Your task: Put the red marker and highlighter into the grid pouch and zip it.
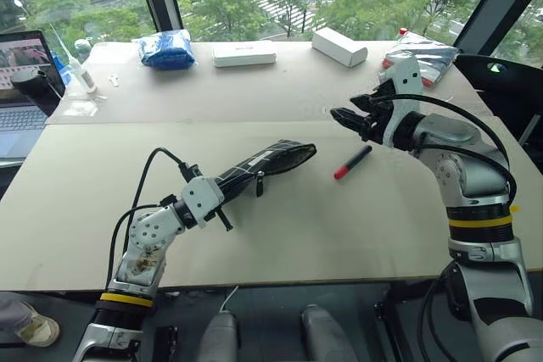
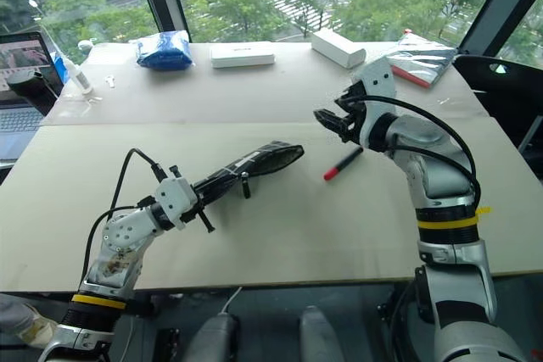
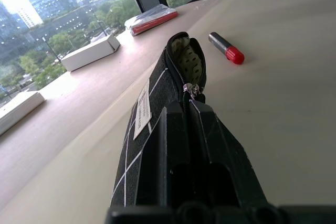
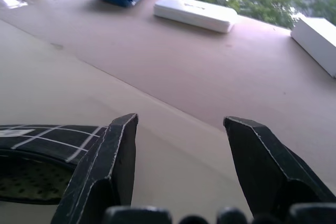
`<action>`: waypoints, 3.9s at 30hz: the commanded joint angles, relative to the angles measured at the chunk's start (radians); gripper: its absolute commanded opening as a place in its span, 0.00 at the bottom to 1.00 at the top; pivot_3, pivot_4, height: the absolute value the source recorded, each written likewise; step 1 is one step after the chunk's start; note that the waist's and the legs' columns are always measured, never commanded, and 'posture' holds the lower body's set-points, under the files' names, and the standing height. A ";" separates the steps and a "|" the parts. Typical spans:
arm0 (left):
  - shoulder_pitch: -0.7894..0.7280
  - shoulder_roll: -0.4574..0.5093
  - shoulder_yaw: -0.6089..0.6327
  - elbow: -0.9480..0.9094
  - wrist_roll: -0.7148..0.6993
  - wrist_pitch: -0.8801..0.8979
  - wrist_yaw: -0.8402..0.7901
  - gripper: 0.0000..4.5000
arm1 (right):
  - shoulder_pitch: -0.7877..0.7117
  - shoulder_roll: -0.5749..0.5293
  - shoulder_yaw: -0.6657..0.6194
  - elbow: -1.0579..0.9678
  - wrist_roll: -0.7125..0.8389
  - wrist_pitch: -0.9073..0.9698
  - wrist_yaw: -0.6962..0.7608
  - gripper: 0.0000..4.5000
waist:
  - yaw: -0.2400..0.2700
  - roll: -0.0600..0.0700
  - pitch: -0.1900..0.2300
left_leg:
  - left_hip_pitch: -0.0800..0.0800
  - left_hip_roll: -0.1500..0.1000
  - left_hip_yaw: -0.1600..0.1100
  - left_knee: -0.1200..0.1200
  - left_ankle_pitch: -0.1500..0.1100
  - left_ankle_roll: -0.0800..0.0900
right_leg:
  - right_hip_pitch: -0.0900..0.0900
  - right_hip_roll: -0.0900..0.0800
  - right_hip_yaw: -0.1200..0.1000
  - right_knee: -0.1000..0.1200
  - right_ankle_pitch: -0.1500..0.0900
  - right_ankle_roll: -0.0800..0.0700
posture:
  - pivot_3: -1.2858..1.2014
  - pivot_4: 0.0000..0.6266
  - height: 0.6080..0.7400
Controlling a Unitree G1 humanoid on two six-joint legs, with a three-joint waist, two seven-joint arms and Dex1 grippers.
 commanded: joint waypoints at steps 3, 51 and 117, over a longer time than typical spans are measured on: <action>-0.005 -0.018 -0.006 -0.003 0.000 -0.027 0.016 0.00 | 0.020 0.087 -0.121 -0.173 -0.041 0.250 -0.266 0.65 | 0.000 0.000 0.000 | -0.001 0.000 0.000 0.000 0.000 0.000 | -0.001 0.000 0.000 0.000 0.000 0.000 | 0.52 0.24 1.00; 0.036 -0.059 -0.029 -0.006 0.019 -0.052 0.105 0.00 | 0.119 0.519 -0.295 0.073 -0.232 0.180 -0.771 0.65 | -0.006 -0.001 -0.006 | 0.000 0.001 0.000 -0.001 0.000 0.000 | -0.001 0.000 0.000 0.001 0.000 0.000 | 0.52 0.24 1.00; -0.003 -0.019 -0.026 -0.033 -0.034 -0.041 -0.001 0.00 | 0.146 -0.258 0.223 0.313 -0.545 -1.612 0.041 0.11 | 0.000 0.007 -0.004 | -0.009 0.000 0.001 -0.001 0.001 -0.001 | -0.010 0.000 0.001 -0.002 0.001 0.000 | 0.52 0.24 1.00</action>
